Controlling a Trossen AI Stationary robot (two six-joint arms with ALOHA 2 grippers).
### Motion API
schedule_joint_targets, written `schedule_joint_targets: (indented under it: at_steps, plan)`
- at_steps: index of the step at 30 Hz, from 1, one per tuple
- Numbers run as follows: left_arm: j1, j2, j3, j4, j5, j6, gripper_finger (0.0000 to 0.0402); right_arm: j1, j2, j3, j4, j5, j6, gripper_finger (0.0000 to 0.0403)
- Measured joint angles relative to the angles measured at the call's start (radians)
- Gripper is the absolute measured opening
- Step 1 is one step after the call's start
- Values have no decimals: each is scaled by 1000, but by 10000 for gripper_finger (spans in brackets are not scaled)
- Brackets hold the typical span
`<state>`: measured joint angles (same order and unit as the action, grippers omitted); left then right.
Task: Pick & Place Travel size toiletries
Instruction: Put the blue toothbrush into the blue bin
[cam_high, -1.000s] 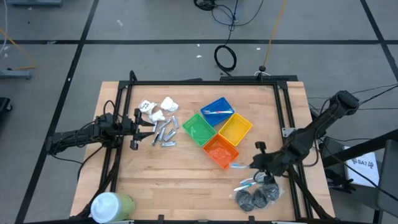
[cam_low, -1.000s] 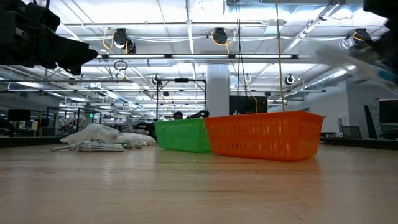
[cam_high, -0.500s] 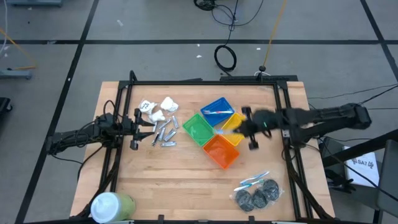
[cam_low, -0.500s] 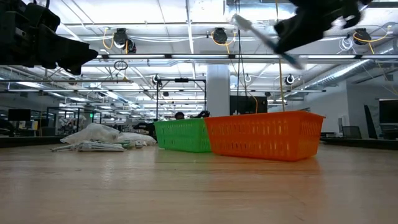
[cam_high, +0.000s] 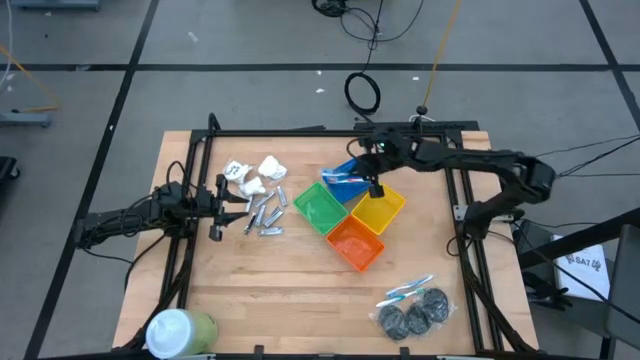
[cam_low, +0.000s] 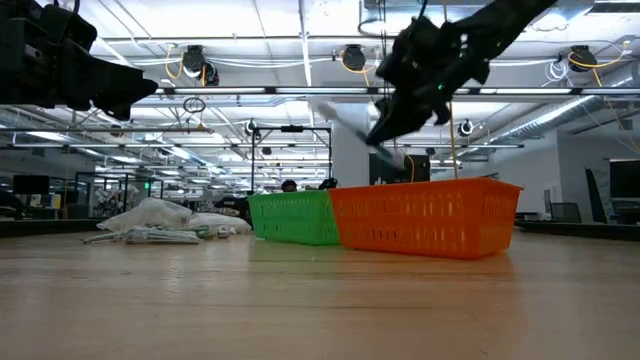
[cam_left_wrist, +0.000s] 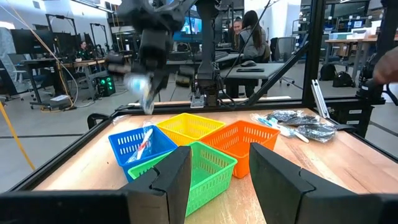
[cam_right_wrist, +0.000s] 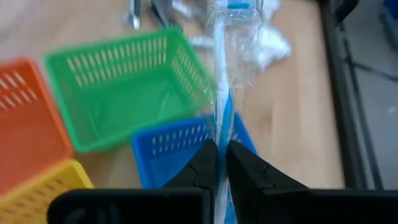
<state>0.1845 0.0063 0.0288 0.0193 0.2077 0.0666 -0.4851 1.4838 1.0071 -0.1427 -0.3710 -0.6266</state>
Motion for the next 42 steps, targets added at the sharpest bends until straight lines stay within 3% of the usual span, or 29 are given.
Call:
schedule_joint_targets:
  at_steps: [9, 19, 25, 34, 42]
  plan:
    - [0, 0, 0, 0, 0, 0, 159, -33, 112, 0, 19, 2, -96, 14]
    - [0, 0, 0, 0, 0, 0, 159, -53, 177, 0, 36, 29, -94, 14]
    - [0, 0, 0, 0, 0, 0, 159, -51, 185, 0, 41, 164, -93, 25]
    - [0, 0, 0, 0, 0, 0, 159, -50, 181, -5, 39, 162, -43, 20]
    - [0, 0, 0, 0, 0, 0, 159, -50, 181, -42, 41, 161, -38, 47]
